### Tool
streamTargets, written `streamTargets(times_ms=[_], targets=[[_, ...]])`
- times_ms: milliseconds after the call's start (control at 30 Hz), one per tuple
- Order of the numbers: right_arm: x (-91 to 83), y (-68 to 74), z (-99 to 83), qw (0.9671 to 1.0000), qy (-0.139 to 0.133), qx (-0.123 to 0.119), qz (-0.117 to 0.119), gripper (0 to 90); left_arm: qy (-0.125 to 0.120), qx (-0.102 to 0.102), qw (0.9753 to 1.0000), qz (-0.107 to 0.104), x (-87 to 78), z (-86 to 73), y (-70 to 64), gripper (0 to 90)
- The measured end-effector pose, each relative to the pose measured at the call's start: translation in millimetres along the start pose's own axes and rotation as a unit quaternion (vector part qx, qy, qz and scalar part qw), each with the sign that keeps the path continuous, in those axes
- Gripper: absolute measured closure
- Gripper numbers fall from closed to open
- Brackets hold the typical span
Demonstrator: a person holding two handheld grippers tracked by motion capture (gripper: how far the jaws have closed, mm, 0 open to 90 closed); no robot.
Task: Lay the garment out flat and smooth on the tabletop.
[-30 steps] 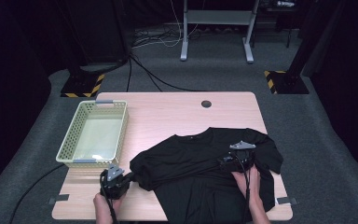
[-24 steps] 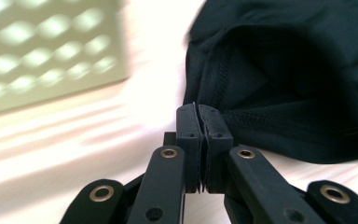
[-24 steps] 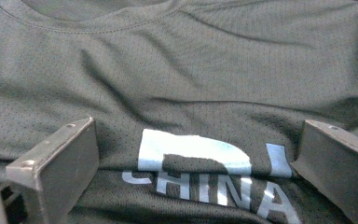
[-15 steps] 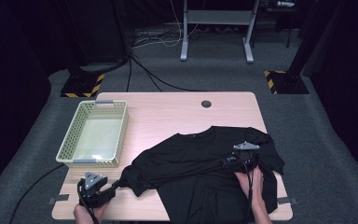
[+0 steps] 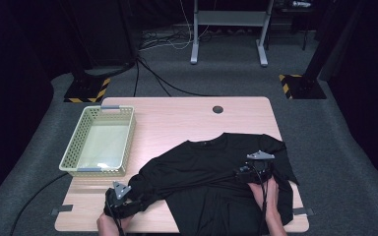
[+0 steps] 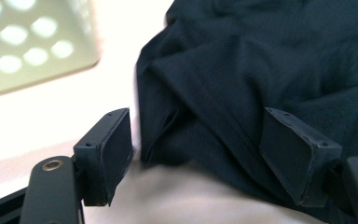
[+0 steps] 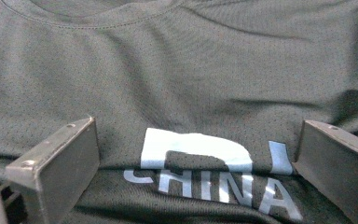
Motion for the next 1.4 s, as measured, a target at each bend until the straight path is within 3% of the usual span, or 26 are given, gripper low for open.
streamTargets(times_ms=[133,167,333,467,533,633,700,833,933,1033,1167,1267,1333,1400], targets=[[-2.0,2.3,-1.7,1.0,0.002,0.003,-0.001,0.0,0.013,-0.014,0.9998,-0.012,-13.7,-12.9,12.7,25.4],[-3.0,3.5,-2.4,1.0,0.001,-0.001,0.001,0.0,0.026,-0.012,0.9995,-0.013,-20.1,-17.7,17.1,25.3],[-6.2,12.8,-3.9,0.9999,0.001,-0.011,0.01,0.0,0.044,-0.014,0.9989,-0.009,-25.2,-19.4,22.1,22.0],[-6.7,15.7,-1.0,0.9996,0.005,-0.029,0.007,0.0,-0.006,-0.037,0.9993,-0.009,-21.4,0.6,20.5,19.8],[-4.7,15.6,1.5,0.9995,0.003,-0.032,0.006,0.0,-0.025,-0.047,0.9986,-0.005,-11.3,14.2,19.3,17.5],[-1.9,14.2,4.5,0.9993,0.002,-0.037,0.004,0.0,-0.012,-0.046,0.9988,0.006,7.1,21.1,18.4,16.0],[-0.6,13.1,5.3,0.9993,0.002,-0.036,0.004,0.0,0.007,-0.038,0.9991,0.017,17.4,16.5,19.5,16.2],[0.1,9.1,2.8,0.9997,0.003,-0.019,0.013,0.0,-0.001,-0.038,0.9988,0.032,3.8,5.1,29.1,16.3],[-1.3,6.0,-0.5,0.9999,0.001,-0.008,0.012,0.0,0.001,-0.05,0.9983,0.03,-7.7,-5.4,41.8,16.0],[-3.3,5.3,-2.7,0.9999,0.003,-0.005,0.01,0.0,0.003,-0.065,0.9973,0.032,-14.7,-11.6,54.4,15.2],[-5.2,7.1,-1.4,0.9997,0.015,-0.015,0.015,0.0,0.002,-0.066,0.997,0.04,-13.3,-9.5,57.6,14.9],[-9.1,4.1,9.9,0.9996,-0.013,-0.02,0.016,0.0,-0.005,-0.071,0.9969,0.036,-11.4,-4.4,55.4,13.5],[-8.6,0.8,20.5,0.9989,-0.032,-0.011,0.032,0.0,-0.019,-0.073,0.9971,0.005,-14.3,-0.2,45.2,10.6],[-0.4,0.6,28.1,0.9985,-0.028,-0.019,0.044,0.0,-0.018,-0.067,0.9975,-0.017,-14.2,1.3,32.6,9.8]])
Point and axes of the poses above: each handheld gripper's, and its own axes: x roughly forward along the jaws, z roughly out of its top, y roughly to its left, the point moved 7 cm from there along x, roughly forward along the jaws, and after that the axes turned 11 degrees about -x, right-handed, at the moved point
